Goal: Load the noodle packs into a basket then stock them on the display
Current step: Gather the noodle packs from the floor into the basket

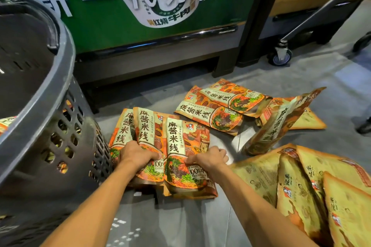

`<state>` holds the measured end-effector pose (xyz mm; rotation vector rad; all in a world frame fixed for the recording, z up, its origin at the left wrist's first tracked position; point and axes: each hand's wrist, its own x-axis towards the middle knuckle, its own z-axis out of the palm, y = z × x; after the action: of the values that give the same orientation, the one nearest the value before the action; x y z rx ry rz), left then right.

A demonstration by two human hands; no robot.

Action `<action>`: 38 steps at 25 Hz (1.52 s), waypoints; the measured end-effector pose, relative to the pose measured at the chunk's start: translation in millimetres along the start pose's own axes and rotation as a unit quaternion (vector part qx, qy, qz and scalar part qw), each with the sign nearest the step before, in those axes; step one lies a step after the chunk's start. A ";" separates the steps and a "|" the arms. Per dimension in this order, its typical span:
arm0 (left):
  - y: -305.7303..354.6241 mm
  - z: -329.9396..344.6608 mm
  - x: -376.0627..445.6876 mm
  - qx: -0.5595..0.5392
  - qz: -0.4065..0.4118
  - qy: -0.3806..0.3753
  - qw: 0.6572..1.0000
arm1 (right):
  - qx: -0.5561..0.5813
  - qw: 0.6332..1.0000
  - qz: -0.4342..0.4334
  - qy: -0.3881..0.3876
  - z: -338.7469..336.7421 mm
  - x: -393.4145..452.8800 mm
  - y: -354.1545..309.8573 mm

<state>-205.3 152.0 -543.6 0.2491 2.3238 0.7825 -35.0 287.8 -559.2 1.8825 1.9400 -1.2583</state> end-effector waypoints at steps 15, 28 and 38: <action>-1.4 -15.5 -21.6 -0.060 0.026 -0.085 0.994 | 0.273 0.937 -0.042 -0.212 -12.7 -18.1 19.4; 59.6 -34.2 -80.0 -0.198 0.086 -0.037 0.976 | 0.356 0.917 -0.156 -0.088 -109.6 -55.8 -2.5; 182.4 -137.9 -197.6 -0.250 0.220 0.018 0.943 | 0.397 0.875 -0.268 -0.065 -250.2 -183.5 -80.2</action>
<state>-149.6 160.9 -246.7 0.5352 2.0316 1.5737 36.5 323.7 -248.9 1.4375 2.1281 -2.5915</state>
